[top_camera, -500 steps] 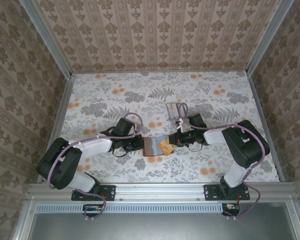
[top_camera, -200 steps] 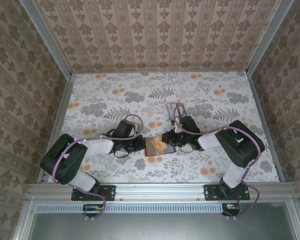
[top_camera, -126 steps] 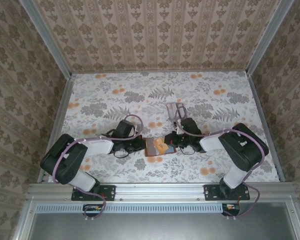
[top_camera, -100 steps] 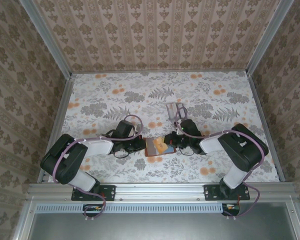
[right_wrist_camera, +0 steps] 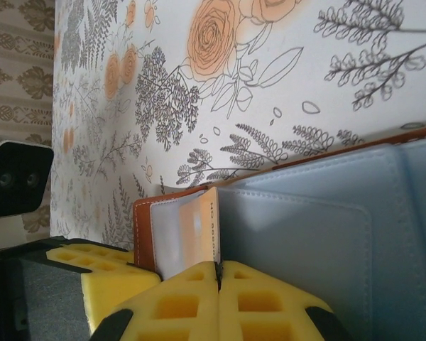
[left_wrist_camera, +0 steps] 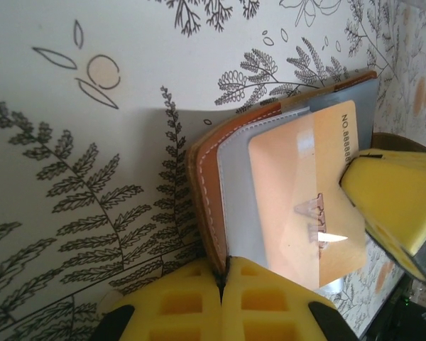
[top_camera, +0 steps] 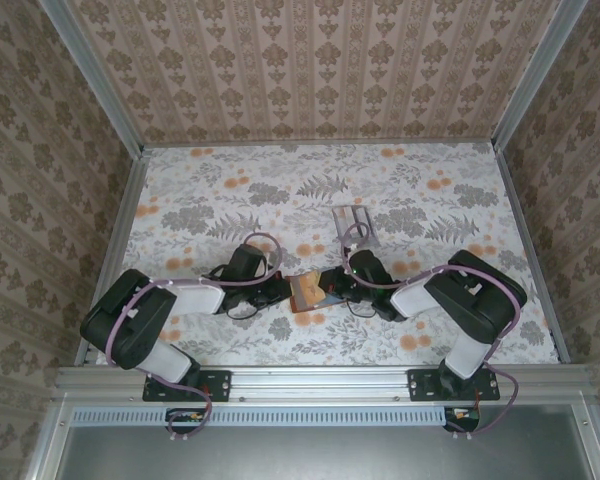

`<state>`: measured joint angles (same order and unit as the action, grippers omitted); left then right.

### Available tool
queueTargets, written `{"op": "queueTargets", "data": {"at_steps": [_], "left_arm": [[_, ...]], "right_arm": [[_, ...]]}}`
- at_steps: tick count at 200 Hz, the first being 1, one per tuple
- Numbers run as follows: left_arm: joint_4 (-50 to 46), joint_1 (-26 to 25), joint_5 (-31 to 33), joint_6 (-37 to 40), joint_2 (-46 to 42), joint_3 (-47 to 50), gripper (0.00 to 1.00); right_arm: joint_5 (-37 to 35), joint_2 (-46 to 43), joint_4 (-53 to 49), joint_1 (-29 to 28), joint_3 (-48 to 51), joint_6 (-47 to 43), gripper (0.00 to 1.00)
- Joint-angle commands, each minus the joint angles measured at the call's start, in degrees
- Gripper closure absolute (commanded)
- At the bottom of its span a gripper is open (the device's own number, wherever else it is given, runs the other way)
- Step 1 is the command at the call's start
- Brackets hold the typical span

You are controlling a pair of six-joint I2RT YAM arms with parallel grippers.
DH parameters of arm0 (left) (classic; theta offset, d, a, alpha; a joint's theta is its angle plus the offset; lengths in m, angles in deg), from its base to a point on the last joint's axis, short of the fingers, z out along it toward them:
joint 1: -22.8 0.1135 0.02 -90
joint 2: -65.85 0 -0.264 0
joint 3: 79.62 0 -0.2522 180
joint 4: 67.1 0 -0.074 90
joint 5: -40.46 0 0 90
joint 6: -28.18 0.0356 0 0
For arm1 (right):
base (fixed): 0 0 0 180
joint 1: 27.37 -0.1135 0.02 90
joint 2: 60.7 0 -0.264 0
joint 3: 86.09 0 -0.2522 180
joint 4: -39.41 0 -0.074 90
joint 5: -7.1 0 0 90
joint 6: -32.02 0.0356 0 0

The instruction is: Put the credit cards into the card holder

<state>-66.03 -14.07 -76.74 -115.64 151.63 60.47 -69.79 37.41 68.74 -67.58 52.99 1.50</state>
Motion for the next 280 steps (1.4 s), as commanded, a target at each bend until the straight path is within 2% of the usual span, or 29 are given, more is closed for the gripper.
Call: {"op": "queueTargets", "data": {"at_steps": [1,23,49,89,99,127,166,191,209,245,267,280], "left_arm": [[-0.43,-0.18,1.45,-2.26,-0.65,0.93,1.00],[-0.87,-0.15,1.70,-1.56,-0.90,0.42,0.99],[-1.79,0.21,0.89,-1.64,-0.72,0.05,0.96],[-2.32,0.58,-0.01,-0.71,0.00,-0.57,0.94],[-1.96,0.48,-0.29,-0.55,0.02,-0.57,0.93],[-2.29,0.58,-0.77,0.11,1.15,-1.47,0.93],[-1.54,0.21,-1.20,-0.15,2.36,-1.80,0.91],[-0.47,-0.37,-1.79,-0.61,2.14,-1.85,0.88],[-1.76,-0.14,-1.28,0.06,2.44,-2.45,0.86],[-1.32,-0.05,-1.55,0.17,2.54,-2.65,0.75],[-1.82,0.30,-2.06,0.21,2.93,-2.94,0.76],[-2.41,0.30,-1.66,1.10,3.07,-2.85,0.81]], "right_arm": [[-0.60,-0.10,-5.21,-2.31,-0.44,0.84,0.93],[0.27,-0.40,-8.04,-2.15,-0.85,-1.76,0.89],[-1.40,-4.47,-20.00,-1.68,-3.16,-6.64,0.78],[-3.95,-8.98,-33.33,-1.64,-6.84,-14.14,0.70],[-3.50,-8.91,-33.56,-1.71,-7.11,-14.62,0.72],[-1.96,-7.17,-32.80,-1.67,-7.57,-14.46,0.84],[0.08,-4.16,-32.34,-3.09,-10.11,-14.64,0.85],[-0.10,-4.00,-33.48,-4.89,-12.26,-15.50,0.92],[0.15,-2.98,-34.53,-5.79,-13.98,-16.07,0.93],[1.27,-2.02,-34.20,-6.27,-14.80,-15.84,0.92],[-1.71,-4.68,-38.78,-6.02,-15.12,-17.47,0.86],[-3.30,-7.09,-41.21,-5.78,-15.32,-19.24,0.81]]}}
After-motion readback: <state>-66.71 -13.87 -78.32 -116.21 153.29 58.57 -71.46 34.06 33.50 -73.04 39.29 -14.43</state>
